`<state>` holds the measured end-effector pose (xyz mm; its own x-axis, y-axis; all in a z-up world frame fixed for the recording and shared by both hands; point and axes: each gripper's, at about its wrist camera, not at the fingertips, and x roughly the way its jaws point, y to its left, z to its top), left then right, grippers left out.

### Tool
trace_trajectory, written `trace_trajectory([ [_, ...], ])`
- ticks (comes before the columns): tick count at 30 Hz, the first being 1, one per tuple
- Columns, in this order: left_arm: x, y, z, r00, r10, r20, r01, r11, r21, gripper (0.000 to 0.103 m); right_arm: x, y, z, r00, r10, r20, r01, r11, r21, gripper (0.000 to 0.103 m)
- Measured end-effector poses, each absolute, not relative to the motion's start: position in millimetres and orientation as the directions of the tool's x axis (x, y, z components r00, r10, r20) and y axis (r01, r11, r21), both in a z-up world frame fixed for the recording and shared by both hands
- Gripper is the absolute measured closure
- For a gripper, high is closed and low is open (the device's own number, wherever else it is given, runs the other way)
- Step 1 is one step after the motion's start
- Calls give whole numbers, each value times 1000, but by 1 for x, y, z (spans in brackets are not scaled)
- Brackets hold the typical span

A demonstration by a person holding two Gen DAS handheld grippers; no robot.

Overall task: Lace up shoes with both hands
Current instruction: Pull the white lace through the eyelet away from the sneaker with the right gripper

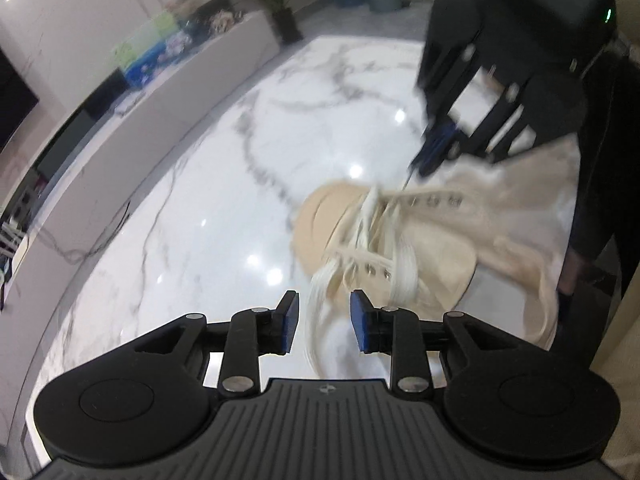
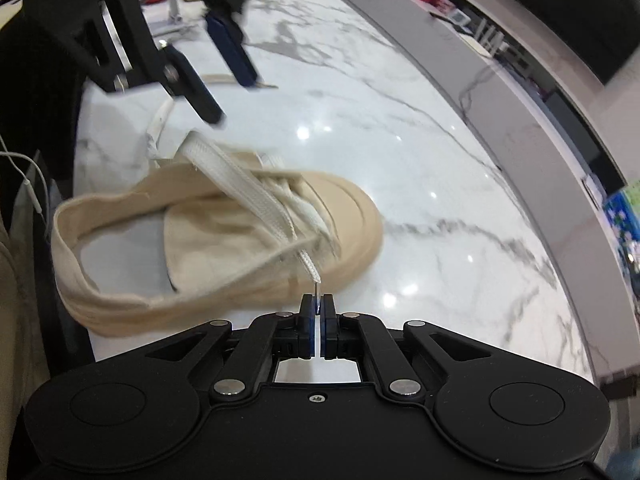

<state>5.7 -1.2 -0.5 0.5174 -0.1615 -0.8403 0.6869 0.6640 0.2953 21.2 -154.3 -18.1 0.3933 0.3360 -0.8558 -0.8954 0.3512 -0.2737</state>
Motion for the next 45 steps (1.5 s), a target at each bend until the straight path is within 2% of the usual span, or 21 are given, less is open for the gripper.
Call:
trace_trajectory([
  [4, 9, 8, -16, 490, -110, -865, 683, 665, 302, 76, 20, -163, -16, 403, 311, -861, -881, 385, -274, 102],
  [8, 12, 15, -31, 469, -55, -881, 684, 654, 323, 76, 20, -175, -21, 431, 218, -875, -848, 430, -311, 102],
  [14, -3, 16, -24, 390, -190, -901, 739, 648, 183, 76, 27, -200, -24, 440, 124, -889, -795, 514, -322, 102],
  [20, -17, -3, -38, 321, -233, -918, 797, 590, 129, 76, 20, -207, -20, 438, 116, -891, -785, 532, -317, 102],
  [25, -10, -13, -63, 331, -171, -928, 792, 584, 175, 76, 16, -207, -19, 441, 122, -889, -783, 537, -314, 102],
  [28, -5, -13, -69, 324, -159, -933, 779, 605, 167, 99, 17, -209, -19, 441, 125, -889, -779, 544, -310, 102],
  [30, -1, -10, -67, 333, -148, -931, 754, 635, 169, 101, 17, -212, -19, 444, 120, -888, -772, 554, -311, 102],
  [37, 5, 19, -39, 445, -38, -895, 648, 703, 293, 101, 17, -228, -13, 477, 80, -875, -724, 601, -339, 102],
  [45, 1, 45, -1, 536, 42, -843, 561, 729, 392, 101, 14, -267, 7, 545, -34, -838, -610, 669, -424, 102],
])
